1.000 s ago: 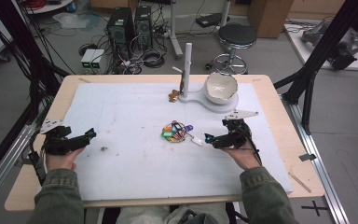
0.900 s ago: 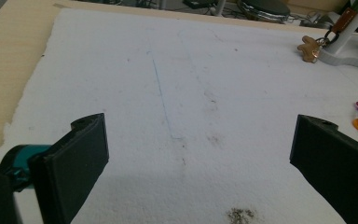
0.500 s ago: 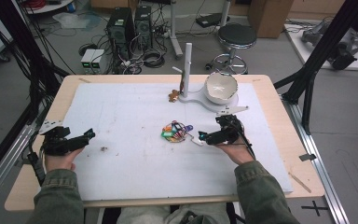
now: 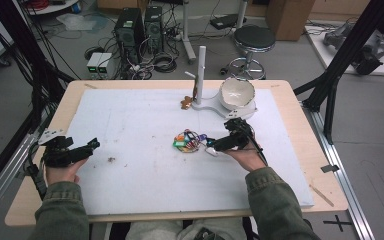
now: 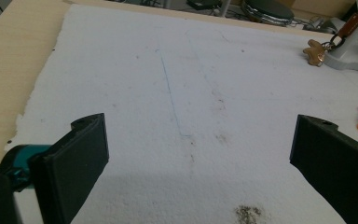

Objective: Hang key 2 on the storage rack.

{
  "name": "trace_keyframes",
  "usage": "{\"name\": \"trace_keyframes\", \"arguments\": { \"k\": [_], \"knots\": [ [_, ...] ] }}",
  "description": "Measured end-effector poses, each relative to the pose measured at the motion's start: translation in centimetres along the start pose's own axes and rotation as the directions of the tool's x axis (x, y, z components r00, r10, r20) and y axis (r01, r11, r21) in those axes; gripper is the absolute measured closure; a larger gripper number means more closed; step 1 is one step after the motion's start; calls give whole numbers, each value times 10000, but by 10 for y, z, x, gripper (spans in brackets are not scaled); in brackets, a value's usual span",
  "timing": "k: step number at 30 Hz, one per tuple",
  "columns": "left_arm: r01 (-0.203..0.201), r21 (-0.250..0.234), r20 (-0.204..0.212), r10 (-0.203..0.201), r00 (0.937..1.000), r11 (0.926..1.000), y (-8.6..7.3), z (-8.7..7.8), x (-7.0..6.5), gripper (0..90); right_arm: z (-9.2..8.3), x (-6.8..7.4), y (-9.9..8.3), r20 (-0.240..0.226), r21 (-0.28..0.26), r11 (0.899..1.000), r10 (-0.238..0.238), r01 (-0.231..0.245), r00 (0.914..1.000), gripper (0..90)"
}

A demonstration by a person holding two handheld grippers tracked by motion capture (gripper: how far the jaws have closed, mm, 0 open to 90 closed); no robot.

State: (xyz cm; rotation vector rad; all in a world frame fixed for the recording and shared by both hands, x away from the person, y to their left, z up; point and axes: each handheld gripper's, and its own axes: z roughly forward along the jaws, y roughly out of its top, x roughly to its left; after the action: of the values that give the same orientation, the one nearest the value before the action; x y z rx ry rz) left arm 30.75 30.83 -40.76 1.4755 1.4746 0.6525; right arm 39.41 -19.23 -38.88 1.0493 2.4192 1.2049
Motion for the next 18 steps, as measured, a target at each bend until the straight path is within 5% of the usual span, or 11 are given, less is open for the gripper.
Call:
{"name": "trace_keyframes", "arguments": {
  "k": [18],
  "knots": [
    [49, 78, 96, -49, 9999, 10000, 0, 2, 2, 48, 14, 6, 18, -195, 447, 9989, 128, -119, 9997, 8]
  ]
}}
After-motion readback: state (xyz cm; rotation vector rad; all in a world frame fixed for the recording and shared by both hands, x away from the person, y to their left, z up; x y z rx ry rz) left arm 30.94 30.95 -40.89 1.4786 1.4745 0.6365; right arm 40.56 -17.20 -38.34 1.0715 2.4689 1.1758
